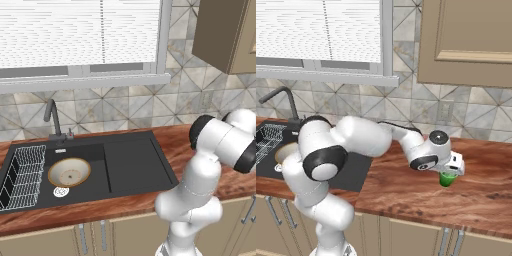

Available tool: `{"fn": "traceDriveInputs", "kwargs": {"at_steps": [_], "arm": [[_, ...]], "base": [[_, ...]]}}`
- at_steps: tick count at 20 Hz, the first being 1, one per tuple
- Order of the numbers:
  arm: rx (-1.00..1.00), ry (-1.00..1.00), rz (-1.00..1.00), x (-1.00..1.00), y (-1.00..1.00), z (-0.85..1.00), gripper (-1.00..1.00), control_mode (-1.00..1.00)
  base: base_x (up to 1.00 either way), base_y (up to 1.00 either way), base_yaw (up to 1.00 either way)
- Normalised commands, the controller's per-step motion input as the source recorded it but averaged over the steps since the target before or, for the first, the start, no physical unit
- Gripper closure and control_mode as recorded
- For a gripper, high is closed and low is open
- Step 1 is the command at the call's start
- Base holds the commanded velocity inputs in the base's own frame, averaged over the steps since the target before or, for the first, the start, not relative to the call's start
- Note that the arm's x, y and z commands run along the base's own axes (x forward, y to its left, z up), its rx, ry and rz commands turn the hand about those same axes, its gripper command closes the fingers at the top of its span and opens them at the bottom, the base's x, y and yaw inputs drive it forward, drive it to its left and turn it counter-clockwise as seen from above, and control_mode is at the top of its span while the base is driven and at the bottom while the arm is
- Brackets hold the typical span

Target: Remove the mango and pear from the sink. Then move the bowl and cup from the counter to the sink for washing.

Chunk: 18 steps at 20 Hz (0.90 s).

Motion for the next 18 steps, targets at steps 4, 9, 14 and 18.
{"fn": "traceDriveInputs", "kwargs": {"at_steps": [4, 9, 14, 18], "arm": [[-0.09, -0.05, 0.11, -0.27, 0.23, 0.34, 1.00, -1.00], [-0.24, 0.00, 0.26, -0.24, 0.24, 0.33, 1.00, -1.00], [-0.22, 0.00, 0.28, -0.25, 0.32, 0.30, 1.00, -1.00], [-0.11, 0.05, 0.29, -0.16, 0.31, 0.35, 1.00, -1.00]], "base": [[0.00, 0.00, 0.00], [0.00, 0.00, 0.00], [0.00, 0.00, 0.00], [0.00, 0.00, 0.00]]}}
